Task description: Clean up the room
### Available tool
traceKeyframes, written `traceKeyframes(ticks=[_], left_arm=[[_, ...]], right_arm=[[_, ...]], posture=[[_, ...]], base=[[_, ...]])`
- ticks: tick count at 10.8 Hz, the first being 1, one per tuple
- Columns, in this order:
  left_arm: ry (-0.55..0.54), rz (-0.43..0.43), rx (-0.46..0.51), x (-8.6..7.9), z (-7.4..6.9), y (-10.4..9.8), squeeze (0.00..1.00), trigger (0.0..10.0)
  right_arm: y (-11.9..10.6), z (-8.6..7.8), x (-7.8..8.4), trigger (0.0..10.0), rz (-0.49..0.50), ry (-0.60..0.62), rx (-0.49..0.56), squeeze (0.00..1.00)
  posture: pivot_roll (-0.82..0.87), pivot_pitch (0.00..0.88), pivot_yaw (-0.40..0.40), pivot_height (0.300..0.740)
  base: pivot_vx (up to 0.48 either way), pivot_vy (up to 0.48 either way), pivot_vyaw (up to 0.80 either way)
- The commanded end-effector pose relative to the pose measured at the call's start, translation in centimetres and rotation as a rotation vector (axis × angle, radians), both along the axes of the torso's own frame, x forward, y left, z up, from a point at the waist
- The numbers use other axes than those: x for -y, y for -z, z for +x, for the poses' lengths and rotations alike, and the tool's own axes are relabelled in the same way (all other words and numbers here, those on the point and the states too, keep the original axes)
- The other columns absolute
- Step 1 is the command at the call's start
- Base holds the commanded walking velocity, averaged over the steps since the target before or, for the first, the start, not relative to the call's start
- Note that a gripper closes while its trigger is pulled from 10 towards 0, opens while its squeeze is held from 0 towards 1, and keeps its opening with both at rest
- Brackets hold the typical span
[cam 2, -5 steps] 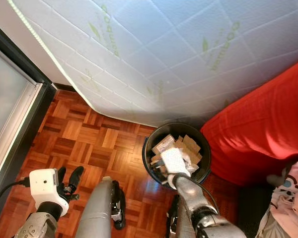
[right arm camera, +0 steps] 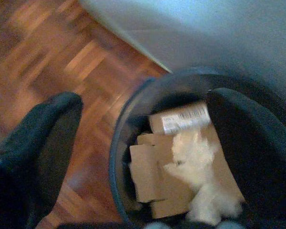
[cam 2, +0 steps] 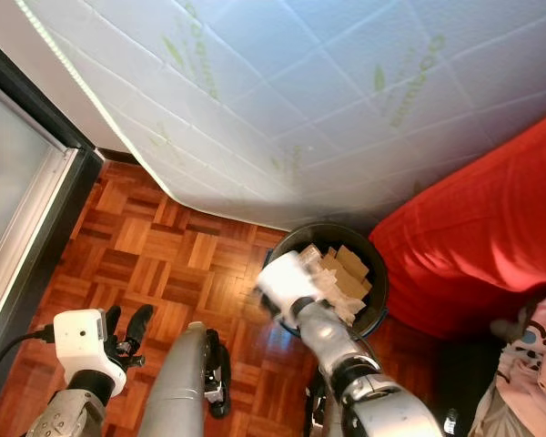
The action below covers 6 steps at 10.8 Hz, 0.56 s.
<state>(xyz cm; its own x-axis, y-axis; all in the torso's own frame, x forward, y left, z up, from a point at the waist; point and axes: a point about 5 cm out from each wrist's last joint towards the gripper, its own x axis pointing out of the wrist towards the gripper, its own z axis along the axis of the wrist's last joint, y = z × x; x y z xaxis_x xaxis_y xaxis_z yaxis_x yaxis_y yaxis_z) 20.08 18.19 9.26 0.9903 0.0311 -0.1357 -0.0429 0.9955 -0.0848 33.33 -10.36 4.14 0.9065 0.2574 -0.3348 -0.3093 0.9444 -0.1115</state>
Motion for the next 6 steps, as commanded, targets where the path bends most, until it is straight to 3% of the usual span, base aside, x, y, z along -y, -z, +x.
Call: traceKeyframes(ticks=[1,2,4,6], left_arm=[[-0.018,0.018,-0.057,-0.5,-0.6,1.2,0.00,10.0],[-0.011,0.022,-0.057,-0.5,-0.4,1.4,0.00,10.0],[0.007,0.034,-0.079,-0.6,0.3,2.6,0.00,10.0],[0.007,0.052,-0.128,-1.3,1.0,4.6,0.00,10.0]], right_arm=[[1.3,-0.8,1.2,10.0,0.095,0.107,-0.076,0.00],[1.8,-1.2,4.0,10.0,0.255,0.313,-0.093,0.00],[3.4,-3.3,8.5,10.0,0.352,0.536,-0.091,0.00],[5.2,-6.0,11.5,10.0,0.377,0.655,-0.109,0.00]], posture=[[0.20,0.424,0.018,0.651],[0.19,0.405,0.018,0.651],[0.17,0.342,0.019,0.651],[0.15,0.272,0.021,0.676]], base=[[0.000,0.000,0.00],[0.000,0.000,0.00],[0.000,0.000,0.00],[0.000,0.000,0.00]])
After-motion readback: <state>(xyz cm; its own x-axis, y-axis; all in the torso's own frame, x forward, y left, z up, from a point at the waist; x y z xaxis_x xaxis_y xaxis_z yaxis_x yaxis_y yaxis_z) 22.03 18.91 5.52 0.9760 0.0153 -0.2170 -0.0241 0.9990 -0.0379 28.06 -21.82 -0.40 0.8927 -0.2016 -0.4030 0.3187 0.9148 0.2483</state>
